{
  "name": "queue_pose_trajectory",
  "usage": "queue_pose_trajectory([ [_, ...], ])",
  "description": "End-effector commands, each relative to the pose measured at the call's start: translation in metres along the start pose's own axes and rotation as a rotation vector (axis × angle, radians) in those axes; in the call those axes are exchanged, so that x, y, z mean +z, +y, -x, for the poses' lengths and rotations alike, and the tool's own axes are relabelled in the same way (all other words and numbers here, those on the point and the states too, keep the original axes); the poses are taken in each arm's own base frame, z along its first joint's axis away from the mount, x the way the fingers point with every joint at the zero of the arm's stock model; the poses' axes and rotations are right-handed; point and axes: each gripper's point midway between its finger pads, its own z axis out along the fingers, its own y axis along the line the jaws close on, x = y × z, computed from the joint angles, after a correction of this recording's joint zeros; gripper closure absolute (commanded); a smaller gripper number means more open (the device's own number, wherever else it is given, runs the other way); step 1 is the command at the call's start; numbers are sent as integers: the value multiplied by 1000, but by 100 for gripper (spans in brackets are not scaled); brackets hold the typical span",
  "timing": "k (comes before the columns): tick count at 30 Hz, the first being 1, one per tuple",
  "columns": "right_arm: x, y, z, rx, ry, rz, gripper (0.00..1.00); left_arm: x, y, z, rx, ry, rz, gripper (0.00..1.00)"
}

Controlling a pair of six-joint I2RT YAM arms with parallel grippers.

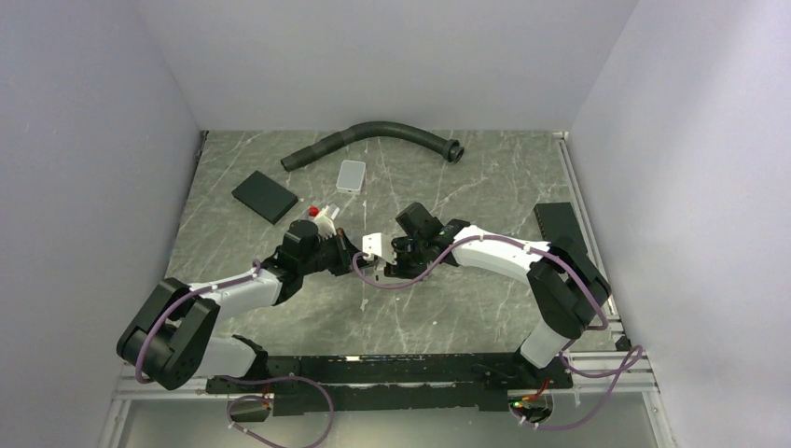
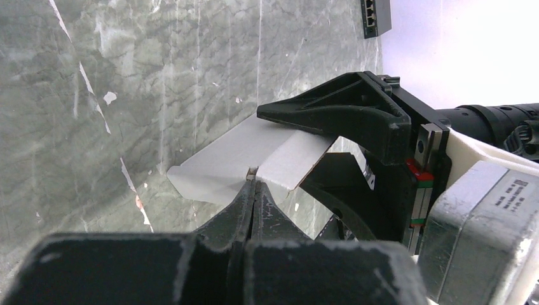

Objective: Fold the paper box
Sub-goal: Close the paper box at the center of the board.

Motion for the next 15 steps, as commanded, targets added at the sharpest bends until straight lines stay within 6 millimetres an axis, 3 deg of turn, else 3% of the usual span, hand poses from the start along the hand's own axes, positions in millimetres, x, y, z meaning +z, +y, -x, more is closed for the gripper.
queue_pose_trajectory([
  [1,3,10,7,7,-22,45,52,0,-34,9,29,-15,-114,100],
  [15,1,10,10,8,-31,45,48,-1,-34,7,0,-14,-113,100],
])
